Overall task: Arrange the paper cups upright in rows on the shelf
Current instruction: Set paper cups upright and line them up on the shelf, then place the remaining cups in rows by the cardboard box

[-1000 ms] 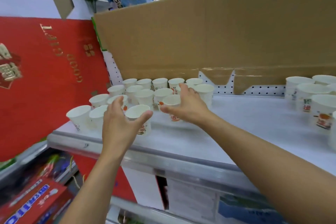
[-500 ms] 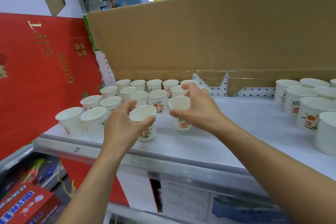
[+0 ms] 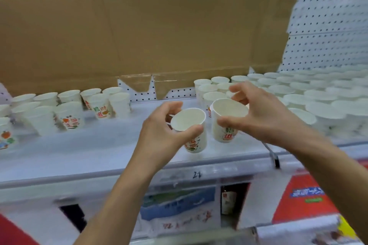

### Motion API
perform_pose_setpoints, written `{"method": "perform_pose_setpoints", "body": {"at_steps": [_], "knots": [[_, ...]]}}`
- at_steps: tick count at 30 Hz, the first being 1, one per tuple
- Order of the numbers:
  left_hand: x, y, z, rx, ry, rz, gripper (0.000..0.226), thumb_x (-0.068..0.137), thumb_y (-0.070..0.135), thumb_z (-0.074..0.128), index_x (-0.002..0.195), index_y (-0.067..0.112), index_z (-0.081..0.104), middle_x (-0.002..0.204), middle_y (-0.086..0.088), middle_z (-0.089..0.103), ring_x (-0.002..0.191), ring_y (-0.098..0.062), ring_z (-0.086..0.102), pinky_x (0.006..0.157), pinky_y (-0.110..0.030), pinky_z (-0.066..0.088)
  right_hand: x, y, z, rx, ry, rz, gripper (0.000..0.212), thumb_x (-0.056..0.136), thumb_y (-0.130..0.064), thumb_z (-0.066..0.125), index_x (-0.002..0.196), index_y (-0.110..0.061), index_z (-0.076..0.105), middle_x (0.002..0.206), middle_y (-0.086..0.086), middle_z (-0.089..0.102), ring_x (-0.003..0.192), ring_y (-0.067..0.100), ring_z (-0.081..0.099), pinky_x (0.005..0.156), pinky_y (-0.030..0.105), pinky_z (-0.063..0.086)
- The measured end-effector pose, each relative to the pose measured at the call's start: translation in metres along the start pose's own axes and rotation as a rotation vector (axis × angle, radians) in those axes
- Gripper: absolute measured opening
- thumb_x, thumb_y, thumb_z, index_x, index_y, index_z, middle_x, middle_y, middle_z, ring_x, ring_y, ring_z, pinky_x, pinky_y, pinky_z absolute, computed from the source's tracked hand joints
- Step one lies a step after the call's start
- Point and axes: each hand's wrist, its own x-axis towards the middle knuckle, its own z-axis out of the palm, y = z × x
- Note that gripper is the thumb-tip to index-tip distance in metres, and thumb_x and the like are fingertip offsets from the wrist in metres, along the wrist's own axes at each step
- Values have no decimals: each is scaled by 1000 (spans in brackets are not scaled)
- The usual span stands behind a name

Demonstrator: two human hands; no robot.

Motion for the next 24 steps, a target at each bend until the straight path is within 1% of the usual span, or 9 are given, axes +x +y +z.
{"method": "perform_pose_setpoints", "body": {"at_steps": [2, 4, 6, 9, 13, 17, 24], "knots": [[4, 11, 22, -5, -49, 9, 72, 65, 46, 83, 129, 30, 55, 115, 12, 61, 100, -3, 57, 87, -32, 53, -3, 16, -15, -48, 18, 38, 80, 66, -51, 77, 135, -26, 43, 122, -2, 58, 115, 16, 51, 98, 42, 45], [8, 18, 40, 5, -77, 18, 73, 63, 48, 83, 128, 31, 54, 116, 12, 61, 102, -4, 56, 90, -34, 52, -5, 29, -21, -88, 20, 64, 81, 66, -51, 78, 134, -24, 44, 124, 1, 59, 117, 19, 51, 99, 43, 44], [9, 22, 53, 28, -93, 22, 74, 63, 49, 83, 128, 31, 53, 117, 11, 61, 103, -6, 56, 91, -36, 52, -6, 39, -22, -126, 14, 82, 81, 66, -53, 78, 133, -23, 43, 127, 4, 57, 119, 21, 50, 99, 40, 44], [10, 24, 66, 56, -108, 7, 76, 64, 48, 83, 131, 30, 51, 119, 10, 60, 105, -9, 55, 93, -38, 51, -8, 50, -20, -187, -3, 99, 81, 68, -55, 76, 134, -25, 41, 128, 6, 54, 119, 23, 48, 94, 37, 44], [10, 26, 74, 84, -114, -16, 77, 65, 49, 83, 132, 31, 49, 118, 11, 59, 106, -10, 55, 94, -38, 50, -8, 58, -18, -271, -59, 106, 82, 69, -59, 73, 135, -26, 38, 128, 7, 54, 119, 25, 46, 89, 38, 43], [10, 30, 78, 113, -105, -22, 81, 63, 53, 82, 133, 32, 47, 115, 11, 60, 104, -11, 56, 93, -37, 50, -5, 59, -20, -314, -92, 79, 84, 69, -61, 72, 136, -25, 37, 126, 7, 54, 119, 26, 46, 91, 39, 45], [10, 37, 84, 200, -70, -6, 83, 65, 57, 80, 136, 33, 43, 120, 10, 60, 105, -12, 55, 91, -33, 49, -6, 55, -28, -439, -116, 35, 74, 76, -65, 63, 130, -18, 43, 119, 6, 60, 115, 25, 45, 90, 40, 44]]}}
